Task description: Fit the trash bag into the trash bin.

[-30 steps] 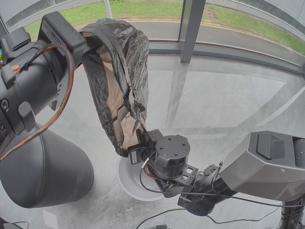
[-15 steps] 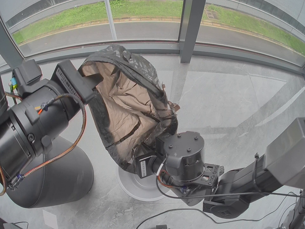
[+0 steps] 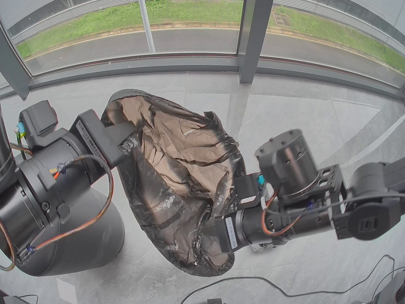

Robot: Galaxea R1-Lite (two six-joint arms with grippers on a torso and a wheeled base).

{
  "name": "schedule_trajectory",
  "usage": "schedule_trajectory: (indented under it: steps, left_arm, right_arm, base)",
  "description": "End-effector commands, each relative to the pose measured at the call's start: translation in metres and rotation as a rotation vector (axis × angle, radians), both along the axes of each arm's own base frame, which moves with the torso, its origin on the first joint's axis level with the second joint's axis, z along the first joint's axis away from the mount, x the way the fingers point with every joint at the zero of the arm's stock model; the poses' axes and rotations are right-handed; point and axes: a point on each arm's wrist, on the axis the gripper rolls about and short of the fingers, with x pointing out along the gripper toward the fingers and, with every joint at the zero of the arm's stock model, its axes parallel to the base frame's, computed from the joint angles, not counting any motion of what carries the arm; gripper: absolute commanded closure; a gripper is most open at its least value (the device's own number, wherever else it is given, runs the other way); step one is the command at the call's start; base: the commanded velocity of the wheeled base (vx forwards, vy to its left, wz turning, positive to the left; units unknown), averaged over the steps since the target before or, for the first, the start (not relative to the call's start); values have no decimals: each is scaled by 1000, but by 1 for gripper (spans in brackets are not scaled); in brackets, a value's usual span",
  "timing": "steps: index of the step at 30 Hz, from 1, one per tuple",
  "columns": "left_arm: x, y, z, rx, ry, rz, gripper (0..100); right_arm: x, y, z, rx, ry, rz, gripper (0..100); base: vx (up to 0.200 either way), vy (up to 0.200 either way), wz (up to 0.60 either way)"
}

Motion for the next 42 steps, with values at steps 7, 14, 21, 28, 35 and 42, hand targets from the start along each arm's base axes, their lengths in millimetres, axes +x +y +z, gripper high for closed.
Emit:
schedule_trajectory:
  steps: [7,14,21,28,35,42]
  left_arm:
    - [-10,-1,-33,63,81,-47,100]
    - [-19,-2,-47,43,140,-80,100]
    - [-23,1,-54,37,173,-157,100]
    - [-23,2,-70,55,227,-170,100]
    - [-17,6,-88,76,296,-170,100]
    - [10,12,-115,89,399,-141,100]
  right_arm:
    - [9,-36,64,98,187,70,100]
    - [5,-38,57,61,307,124,100]
    - [8,-31,36,21,379,142,100]
    - [13,-15,4,-49,444,153,100]
    - [20,-5,-19,-94,490,152,100]
    - [40,-6,-34,-66,465,111,100]
  base:
    - [0,0,0]
    - [0,0,0]
    - [0,0,0]
    - [0,0,0]
    - [0,0,0]
    - [0,0,0]
